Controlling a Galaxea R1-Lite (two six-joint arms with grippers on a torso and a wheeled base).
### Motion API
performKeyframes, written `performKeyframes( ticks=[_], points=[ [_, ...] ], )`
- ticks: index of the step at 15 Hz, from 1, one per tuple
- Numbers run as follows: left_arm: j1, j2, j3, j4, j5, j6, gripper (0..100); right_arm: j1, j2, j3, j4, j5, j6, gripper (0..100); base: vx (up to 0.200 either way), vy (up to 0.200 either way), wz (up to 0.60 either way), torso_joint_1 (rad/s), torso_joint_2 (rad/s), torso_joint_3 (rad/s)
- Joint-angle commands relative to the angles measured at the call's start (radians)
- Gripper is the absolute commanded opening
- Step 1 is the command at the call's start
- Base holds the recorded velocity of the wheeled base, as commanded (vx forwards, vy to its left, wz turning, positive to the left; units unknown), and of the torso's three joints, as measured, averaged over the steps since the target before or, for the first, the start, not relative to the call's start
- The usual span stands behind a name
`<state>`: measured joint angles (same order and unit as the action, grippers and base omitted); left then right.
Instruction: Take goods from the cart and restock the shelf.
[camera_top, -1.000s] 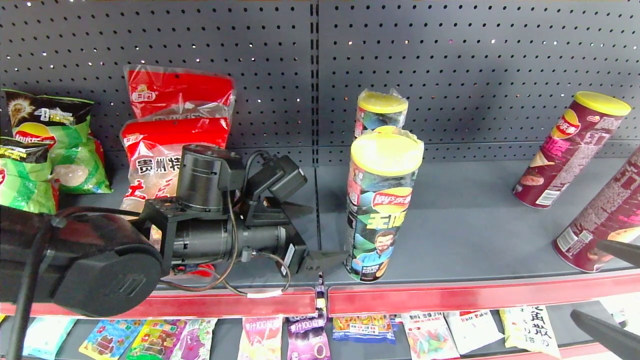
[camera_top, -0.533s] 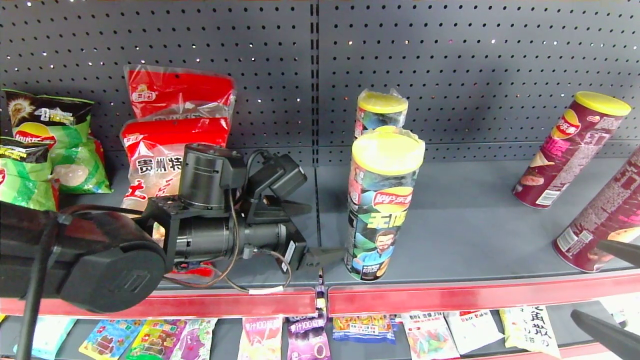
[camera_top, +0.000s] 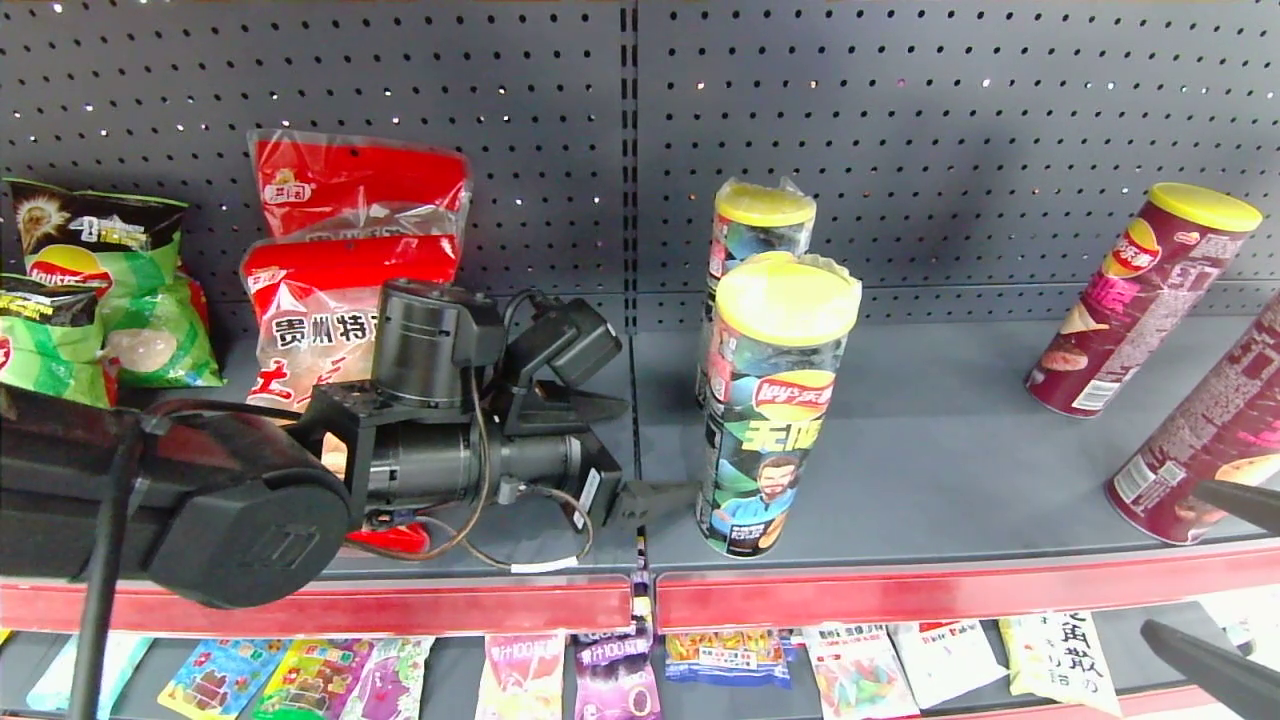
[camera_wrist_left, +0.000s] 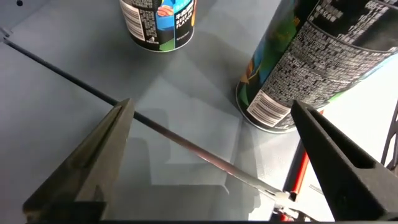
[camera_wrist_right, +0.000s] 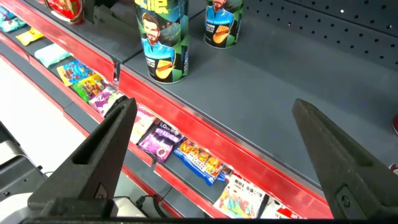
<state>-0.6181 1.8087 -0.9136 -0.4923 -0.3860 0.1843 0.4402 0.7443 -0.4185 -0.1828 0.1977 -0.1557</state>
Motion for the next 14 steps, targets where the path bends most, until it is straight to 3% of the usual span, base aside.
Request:
performKeyframes(
  ticks=[1,14],
  points=[
    [0.000,0.006,-0.001,-0.002,-0.001,0.000,100,0.000,0.003,0.000,0.000,0.000,-0.001,100,0.000,0.000,0.00,0.000,0.00,0.000],
    [0.000,0.027,-0.025,-0.002,0.006,0.000,100,0.000,0.003,-0.002,-0.001,-0.001,-0.001,100,0.000,0.000,0.00,0.000,0.00,0.000]
  ],
)
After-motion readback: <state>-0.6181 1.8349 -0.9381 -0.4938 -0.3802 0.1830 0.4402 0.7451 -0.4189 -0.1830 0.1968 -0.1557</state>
